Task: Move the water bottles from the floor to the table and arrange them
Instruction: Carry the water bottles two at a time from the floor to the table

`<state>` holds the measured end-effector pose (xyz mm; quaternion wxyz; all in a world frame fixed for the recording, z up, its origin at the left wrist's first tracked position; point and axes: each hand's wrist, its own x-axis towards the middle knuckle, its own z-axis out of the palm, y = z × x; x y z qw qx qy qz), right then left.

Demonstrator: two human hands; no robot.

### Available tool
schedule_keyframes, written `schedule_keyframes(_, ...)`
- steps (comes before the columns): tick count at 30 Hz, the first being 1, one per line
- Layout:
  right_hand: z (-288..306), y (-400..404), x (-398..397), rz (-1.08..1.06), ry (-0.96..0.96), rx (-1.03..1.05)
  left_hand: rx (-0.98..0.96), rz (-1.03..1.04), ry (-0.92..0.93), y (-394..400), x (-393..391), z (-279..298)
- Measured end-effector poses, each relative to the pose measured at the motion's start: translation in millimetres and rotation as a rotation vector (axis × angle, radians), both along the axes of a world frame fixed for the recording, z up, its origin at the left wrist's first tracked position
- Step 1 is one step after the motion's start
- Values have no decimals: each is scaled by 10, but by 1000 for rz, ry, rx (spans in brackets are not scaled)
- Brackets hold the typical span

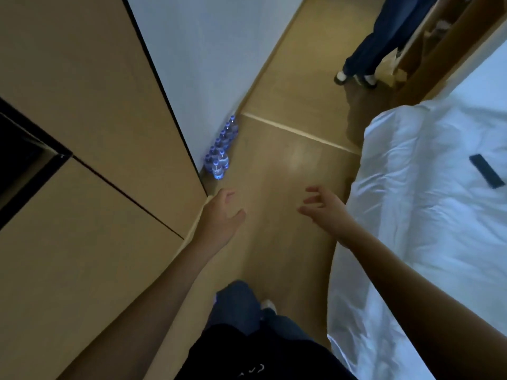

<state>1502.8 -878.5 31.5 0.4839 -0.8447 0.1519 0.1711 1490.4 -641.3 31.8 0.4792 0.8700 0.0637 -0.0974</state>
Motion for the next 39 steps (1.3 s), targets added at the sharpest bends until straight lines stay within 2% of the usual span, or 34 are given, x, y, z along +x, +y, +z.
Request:
schedule_keyframes(10, -327, 270, 2741, 195, 41, -16, -40, 195, 51, 77, 2313, -595)
schedule_keyframes(16, -396, 414, 4136, 283, 63, -18, -65, 285, 109, 72, 3505, -689)
schedule_keyframes(24, -781, 493, 5524, 532, 143, -23, -66, 476, 211, -29, 4442, -1019)
schedule_keyframes(32, -1407, 539, 6919, 893, 211, -118, -44, 821, 298, -310, 5347, -1685)
schedule_keyframes(39, -2137, 792, 7570, 1044, 213, -137, -36, 1002, 356, -370, 5766, -2315)
